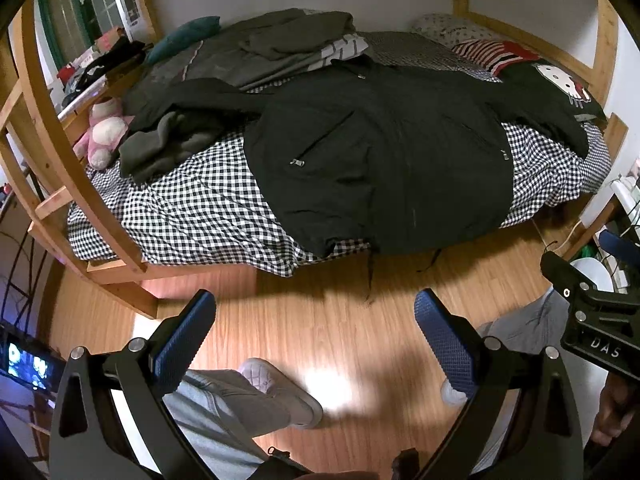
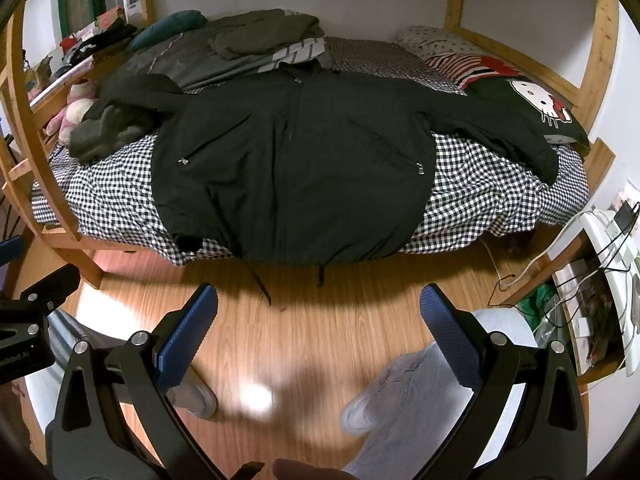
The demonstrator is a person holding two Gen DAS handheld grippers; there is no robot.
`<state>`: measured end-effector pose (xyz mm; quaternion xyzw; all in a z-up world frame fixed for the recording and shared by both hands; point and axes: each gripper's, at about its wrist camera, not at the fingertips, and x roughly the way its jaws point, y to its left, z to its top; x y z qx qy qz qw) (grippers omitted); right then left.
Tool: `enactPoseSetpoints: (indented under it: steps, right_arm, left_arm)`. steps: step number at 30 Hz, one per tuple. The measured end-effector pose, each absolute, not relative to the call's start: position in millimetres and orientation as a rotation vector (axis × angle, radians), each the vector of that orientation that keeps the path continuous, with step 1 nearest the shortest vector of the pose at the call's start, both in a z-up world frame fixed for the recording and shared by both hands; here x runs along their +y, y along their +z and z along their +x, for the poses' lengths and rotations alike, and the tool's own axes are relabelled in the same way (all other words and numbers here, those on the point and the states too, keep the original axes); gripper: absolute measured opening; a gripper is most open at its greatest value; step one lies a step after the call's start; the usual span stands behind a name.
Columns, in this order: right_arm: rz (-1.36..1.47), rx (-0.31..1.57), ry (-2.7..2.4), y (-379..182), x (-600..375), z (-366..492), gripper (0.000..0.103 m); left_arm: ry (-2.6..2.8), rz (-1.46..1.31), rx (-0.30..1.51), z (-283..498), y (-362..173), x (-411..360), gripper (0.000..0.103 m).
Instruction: Fold large clothes
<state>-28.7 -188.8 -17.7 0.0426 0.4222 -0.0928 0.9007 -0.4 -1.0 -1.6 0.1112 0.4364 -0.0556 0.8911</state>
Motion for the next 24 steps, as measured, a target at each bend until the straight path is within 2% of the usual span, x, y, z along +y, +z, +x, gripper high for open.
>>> enactPoseSetpoints:
  steps: [24]
  right_arm:
    - [0.094, 0.890, -0.174, -22.3, -186.2, -28.1, 0.100]
  left_arm:
    - [-0.123, 0.259, 0.914, -1.5, -5.6, -4.6, 0.097]
